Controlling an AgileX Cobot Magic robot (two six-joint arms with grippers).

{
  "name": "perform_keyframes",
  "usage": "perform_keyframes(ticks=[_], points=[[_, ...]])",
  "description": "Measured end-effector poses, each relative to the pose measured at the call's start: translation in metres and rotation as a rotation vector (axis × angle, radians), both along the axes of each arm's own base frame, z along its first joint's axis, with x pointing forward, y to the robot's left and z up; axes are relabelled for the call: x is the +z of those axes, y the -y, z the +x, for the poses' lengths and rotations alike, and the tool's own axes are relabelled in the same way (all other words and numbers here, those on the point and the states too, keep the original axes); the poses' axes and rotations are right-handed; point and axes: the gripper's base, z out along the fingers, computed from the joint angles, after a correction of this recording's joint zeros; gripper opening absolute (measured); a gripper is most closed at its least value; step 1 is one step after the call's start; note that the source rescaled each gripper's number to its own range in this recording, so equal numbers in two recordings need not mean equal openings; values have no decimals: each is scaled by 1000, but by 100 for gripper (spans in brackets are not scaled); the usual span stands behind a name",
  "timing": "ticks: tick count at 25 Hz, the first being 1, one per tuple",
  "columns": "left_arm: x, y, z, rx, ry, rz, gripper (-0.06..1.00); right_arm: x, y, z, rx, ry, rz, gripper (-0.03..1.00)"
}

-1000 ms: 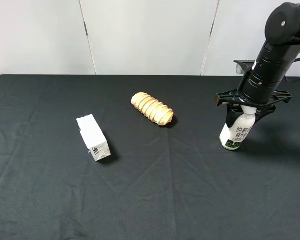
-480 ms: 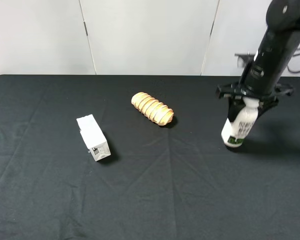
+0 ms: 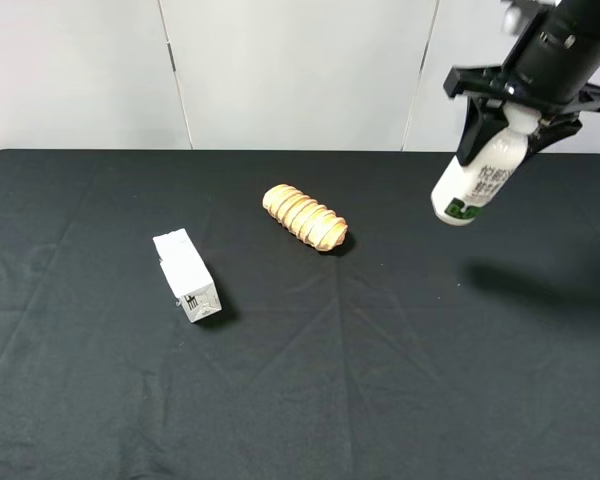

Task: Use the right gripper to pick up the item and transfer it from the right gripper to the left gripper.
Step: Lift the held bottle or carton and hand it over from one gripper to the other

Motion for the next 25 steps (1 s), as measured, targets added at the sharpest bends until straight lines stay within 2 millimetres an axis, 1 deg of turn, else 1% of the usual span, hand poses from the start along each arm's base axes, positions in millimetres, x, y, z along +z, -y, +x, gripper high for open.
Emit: perform_keyframes(ticks=[4, 9, 16, 18, 25], points=[[0, 0, 0, 0, 0, 0, 100, 16, -4, -11, 39, 37, 72, 2], [0, 0, 0, 0, 0, 0, 100, 31, -13, -20, 104, 68, 189, 2], [0, 0, 0, 0, 0, 0, 100, 38, -28, -26, 207, 76, 324, 2], [0, 0, 0, 0, 0, 0, 100, 38, -37, -29, 254, 79, 324, 2], [0, 0, 0, 0, 0, 0, 100, 39, -85, -54, 445, 58, 342, 2]])
